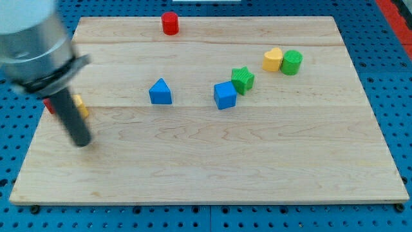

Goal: Separate the yellow hexagon from the red star

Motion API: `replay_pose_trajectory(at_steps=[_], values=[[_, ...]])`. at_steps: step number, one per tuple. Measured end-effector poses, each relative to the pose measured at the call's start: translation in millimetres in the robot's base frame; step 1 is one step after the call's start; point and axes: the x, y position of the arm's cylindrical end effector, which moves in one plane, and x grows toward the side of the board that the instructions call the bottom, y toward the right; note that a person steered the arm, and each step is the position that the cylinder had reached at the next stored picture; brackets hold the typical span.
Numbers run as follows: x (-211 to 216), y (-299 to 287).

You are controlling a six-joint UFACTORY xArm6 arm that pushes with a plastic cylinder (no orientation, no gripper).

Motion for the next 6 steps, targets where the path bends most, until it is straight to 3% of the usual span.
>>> replay_pose_trajectory(at_steps=[1, 2, 3, 4, 6], values=[[-27.3, -53.3], [-77.3, -30.1], [-106.8, 39.0], [-131.2, 32.1], [-92.4, 58.1]])
